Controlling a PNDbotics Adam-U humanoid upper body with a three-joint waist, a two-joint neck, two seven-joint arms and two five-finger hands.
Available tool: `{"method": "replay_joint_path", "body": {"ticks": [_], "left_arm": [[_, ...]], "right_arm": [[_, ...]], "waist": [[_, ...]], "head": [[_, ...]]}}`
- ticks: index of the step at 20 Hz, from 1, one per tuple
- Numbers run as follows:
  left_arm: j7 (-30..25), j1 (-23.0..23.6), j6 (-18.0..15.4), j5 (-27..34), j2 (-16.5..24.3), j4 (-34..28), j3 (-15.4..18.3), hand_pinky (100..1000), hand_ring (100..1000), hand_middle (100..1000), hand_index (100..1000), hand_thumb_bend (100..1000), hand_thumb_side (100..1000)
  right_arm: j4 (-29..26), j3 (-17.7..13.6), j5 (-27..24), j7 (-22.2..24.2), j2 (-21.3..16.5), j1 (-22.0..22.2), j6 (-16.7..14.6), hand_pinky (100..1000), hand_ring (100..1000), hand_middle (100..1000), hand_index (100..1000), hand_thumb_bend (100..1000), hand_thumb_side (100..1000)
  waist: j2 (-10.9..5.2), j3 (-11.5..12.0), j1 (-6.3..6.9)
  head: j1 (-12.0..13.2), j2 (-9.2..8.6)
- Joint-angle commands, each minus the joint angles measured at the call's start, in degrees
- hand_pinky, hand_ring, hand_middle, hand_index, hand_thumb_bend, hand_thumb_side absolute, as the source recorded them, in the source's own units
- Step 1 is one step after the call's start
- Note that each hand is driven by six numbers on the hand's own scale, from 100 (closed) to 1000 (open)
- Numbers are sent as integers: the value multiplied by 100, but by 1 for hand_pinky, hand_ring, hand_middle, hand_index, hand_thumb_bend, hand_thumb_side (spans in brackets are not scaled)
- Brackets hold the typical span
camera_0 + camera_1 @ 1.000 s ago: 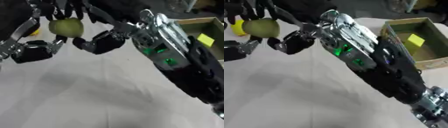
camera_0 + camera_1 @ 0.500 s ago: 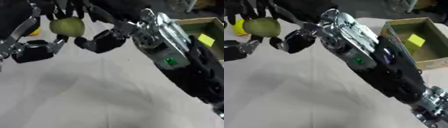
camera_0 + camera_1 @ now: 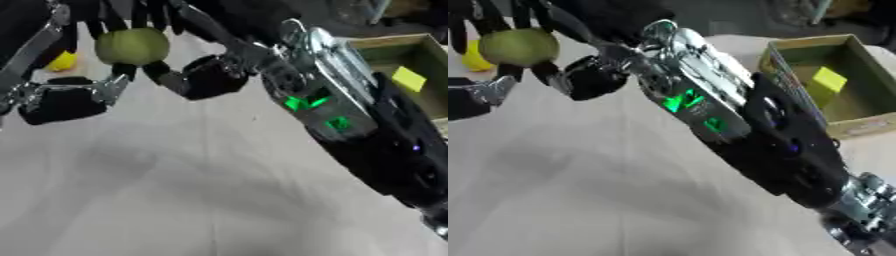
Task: Pick up the objects with one hand, pass them to the other hand, and then place them into the box on the other side of the table.
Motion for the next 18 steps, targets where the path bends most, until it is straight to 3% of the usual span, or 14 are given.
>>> {"method": "replay_joint_path", "body": {"ticks": [1, 5, 10, 13, 18], "left_arm": [[55, -55, 119, 251, -30, -70, 50, 310, 488, 515, 573, 100, 159], [90, -29, 230, 447, -33, -27, 41, 308, 487, 516, 576, 100, 178], [77, 9, 267, 476, 16, 45, 47, 335, 504, 534, 600, 100, 227], [-45, 30, 227, 404, 57, 95, 45, 386, 539, 583, 657, 227, 221], [-281, 67, 90, 28, 111, 131, 88, 570, 690, 743, 826, 573, 238]], "right_arm": [[-84, -105, -48, -155, -1, -57, 10, 100, 459, 462, 604, 243, 100], [-84, -128, -183, -427, 24, -33, 49, 100, 442, 448, 579, 155, 100], [-84, -133, -387, -662, 7, -7, 103, 100, 431, 435, 555, 134, 100], [-84, -121, -429, -663, -1, 2, 106, 100, 428, 431, 551, 137, 100], [-84, -125, -454, -628, -30, 13, 116, 100, 427, 429, 548, 138, 100]], "waist": [[-172, -11, 69], [-169, -18, 73], [-167, -26, 72], [-166, -25, 71], [-168, -27, 65]], "head": [[-17, -7], [-14, -16], [-17, -21], [-19, -28], [-17, -59]]}}
